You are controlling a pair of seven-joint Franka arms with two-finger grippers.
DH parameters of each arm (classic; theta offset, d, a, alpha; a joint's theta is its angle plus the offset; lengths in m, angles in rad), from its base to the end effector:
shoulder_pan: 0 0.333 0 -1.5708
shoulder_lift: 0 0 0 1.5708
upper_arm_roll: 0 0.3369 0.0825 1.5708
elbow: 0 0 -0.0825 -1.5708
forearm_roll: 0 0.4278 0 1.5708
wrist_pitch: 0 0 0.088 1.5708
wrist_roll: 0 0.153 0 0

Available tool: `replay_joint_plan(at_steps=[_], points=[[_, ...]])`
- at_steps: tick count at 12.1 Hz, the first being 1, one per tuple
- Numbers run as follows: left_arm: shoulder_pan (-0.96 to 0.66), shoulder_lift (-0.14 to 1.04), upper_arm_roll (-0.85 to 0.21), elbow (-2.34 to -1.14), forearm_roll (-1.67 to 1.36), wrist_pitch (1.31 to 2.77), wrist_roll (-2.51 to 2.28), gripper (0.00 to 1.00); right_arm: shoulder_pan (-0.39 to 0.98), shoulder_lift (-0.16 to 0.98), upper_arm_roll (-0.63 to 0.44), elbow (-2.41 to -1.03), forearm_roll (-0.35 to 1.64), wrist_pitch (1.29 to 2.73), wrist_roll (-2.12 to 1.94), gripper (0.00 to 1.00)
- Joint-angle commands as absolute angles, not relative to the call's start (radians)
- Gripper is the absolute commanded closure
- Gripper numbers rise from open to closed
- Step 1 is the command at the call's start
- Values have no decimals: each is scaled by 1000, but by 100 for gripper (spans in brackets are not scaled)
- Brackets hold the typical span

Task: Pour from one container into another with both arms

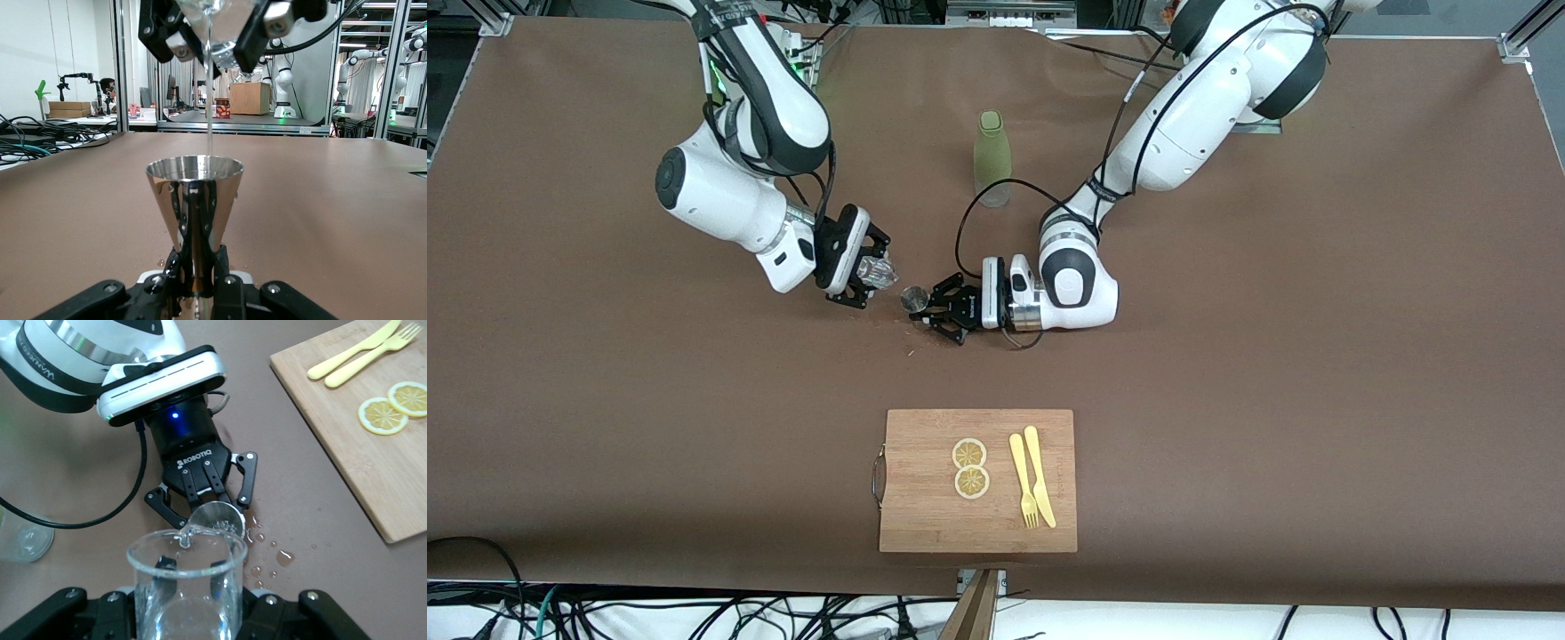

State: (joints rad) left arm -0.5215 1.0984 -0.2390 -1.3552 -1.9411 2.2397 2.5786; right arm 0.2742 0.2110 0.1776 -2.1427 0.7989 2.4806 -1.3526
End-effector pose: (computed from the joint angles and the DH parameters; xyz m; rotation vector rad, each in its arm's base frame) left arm 0.5720 -0.5711 0.0522 1.3470 -1.2669 1.1562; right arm 0.5545 0.2885 0.2692 -2.1997 -1.4769 -0.4673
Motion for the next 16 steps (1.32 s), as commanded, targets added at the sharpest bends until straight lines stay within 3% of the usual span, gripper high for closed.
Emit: replay_joint_plan(at_steps=[1,5,9,16], points=[[-535,1109,-232,-1325,-1977,2241,2602,100,221,164,181,-2172,805,2458,-1408,74],[-531,1098,-232,-1327,-1971,2240,2589,100,161,176,109,-2174,1067,2291,-1711,74],[-526,1069,-212,-1333,-1950,2240,2563,100,112,270,-1,-2174,1297,2074,-2098,74],[-488,1029,-209,-1370,-1884,2237,2530,100,40,510,-192,-2138,1387,1812,-2520,74]])
